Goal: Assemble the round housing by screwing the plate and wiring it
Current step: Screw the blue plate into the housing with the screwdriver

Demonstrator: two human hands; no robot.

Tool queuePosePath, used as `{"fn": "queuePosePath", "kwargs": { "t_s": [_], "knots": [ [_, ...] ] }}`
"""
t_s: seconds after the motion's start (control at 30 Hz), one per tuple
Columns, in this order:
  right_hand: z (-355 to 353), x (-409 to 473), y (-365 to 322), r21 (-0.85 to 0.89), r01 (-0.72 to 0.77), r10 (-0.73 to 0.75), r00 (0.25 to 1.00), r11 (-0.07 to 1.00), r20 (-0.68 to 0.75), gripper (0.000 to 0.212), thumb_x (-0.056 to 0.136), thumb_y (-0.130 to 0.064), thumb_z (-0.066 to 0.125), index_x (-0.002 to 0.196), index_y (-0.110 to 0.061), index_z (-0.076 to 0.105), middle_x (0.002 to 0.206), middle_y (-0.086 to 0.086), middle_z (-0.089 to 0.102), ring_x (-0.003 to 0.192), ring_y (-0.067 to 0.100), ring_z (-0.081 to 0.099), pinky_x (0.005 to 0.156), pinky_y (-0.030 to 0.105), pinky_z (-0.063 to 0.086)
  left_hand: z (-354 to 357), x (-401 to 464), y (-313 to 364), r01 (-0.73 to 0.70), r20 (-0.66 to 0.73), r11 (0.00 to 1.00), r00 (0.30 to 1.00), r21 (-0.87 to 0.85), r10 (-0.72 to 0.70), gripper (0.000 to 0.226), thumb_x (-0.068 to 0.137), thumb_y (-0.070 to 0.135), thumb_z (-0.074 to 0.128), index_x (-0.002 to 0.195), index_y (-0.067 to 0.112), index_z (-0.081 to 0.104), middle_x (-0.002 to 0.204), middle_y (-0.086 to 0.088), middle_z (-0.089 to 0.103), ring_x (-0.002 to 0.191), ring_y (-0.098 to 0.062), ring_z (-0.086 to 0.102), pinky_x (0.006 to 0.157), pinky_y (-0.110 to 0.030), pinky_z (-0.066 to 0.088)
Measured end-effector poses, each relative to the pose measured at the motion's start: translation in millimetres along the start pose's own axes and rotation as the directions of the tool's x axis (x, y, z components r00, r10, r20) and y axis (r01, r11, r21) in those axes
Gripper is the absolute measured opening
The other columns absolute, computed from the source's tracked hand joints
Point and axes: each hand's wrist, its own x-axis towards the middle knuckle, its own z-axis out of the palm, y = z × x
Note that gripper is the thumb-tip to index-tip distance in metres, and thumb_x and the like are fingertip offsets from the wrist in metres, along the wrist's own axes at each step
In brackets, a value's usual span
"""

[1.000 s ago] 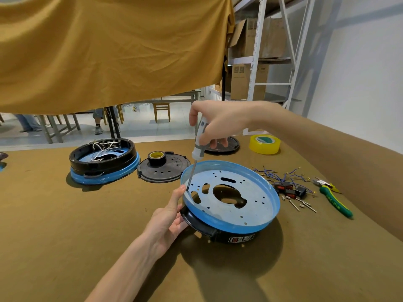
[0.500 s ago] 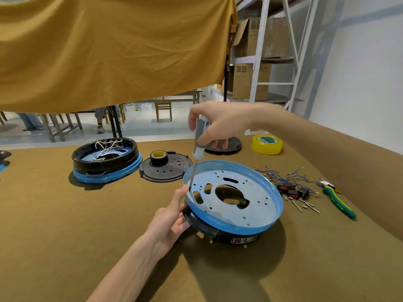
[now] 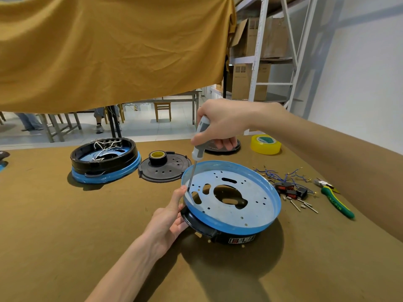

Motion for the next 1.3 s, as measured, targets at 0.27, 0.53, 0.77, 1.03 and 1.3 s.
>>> {"fn": "queuePosePath", "kwargs": {
  "t_s": [0.27, 0.53, 0.77, 1.03, 1.3],
  "knots": [
    [1.6, -3.7, -2.0, 0.029, 0.065, -0.064, 0.998, 0.997, -0.014, 0.032, 0.090, -0.033, 0.078, 0.102, -0.008, 0.062, 0.066, 0.006, 0.074, 0.048, 0.018, 0.068, 0.043, 0.024, 0.050, -0.3, 2.6, -2.4, -0.012, -0.009, 1.000, 1.000, 0.027, 0.012, 0.080, 0.055, 0.057, 0.085, 0.113, 0.008, 0.063, 0.103, -0.009, 0.079, 0.100, -0.027, 0.076, 0.091, -0.046, 0.061],
    [5.8, -2.4, -1.1, 0.099, 0.091, -0.092, 0.996, 0.991, 0.003, 0.029, 0.091, -0.029, 0.079, 0.105, -0.020, 0.056, 0.082, 0.007, 0.074, 0.052, 0.013, 0.070, 0.047, 0.021, 0.052, 1.3, 1.1, -1.5, -0.014, -0.024, 0.999, 1.000, 0.032, 0.015, 0.073, 0.060, 0.057, 0.083, 0.111, 0.009, 0.063, 0.106, -0.007, 0.076, 0.102, -0.025, 0.074, 0.087, -0.043, 0.063],
    [20.4, -0.9, -0.7, 0.032, 0.083, -0.076, 0.982, 0.996, -0.175, 0.035, 0.089, -0.044, 0.077, 0.089, -0.012, 0.063, 0.055, 0.002, 0.069, 0.044, 0.015, 0.064, 0.044, 0.024, 0.050, 0.2, 0.9, -0.7, -0.009, -0.033, 0.998, 0.999, 0.055, 0.011, 0.074, 0.065, 0.057, 0.082, 0.114, 0.005, 0.061, 0.098, -0.008, 0.079, 0.102, -0.026, 0.074, 0.090, -0.044, 0.061],
    [16.8, -5.4, -0.2, 0.065, 0.091, -0.085, 0.992, 0.994, -0.092, 0.030, 0.093, -0.034, 0.075, 0.098, -0.016, 0.052, 0.070, 0.005, 0.070, 0.047, 0.017, 0.067, 0.043, 0.025, 0.051, 0.1, 1.5, -1.0, -0.007, -0.029, 0.998, 1.000, 0.059, 0.009, 0.072, 0.066, 0.057, 0.081, 0.111, 0.004, 0.064, 0.094, -0.008, 0.080, 0.104, -0.026, 0.073, 0.090, -0.043, 0.061],
    [6.6, 0.0, -4.2, 0.060, 0.086, -0.088, 0.996, 0.994, 0.024, 0.023, 0.092, -0.024, 0.075, 0.104, -0.019, 0.056, 0.087, 0.011, 0.071, 0.056, 0.018, 0.071, 0.051, 0.026, 0.057, 0.9, 1.0, 0.3, 0.022, -0.046, 0.998, 0.999, 0.060, -0.019, 0.071, 0.077, 0.055, 0.079, 0.120, 0.002, 0.060, 0.114, -0.013, 0.075, 0.108, -0.028, 0.071, 0.094, -0.046, 0.060]
  ]
}}
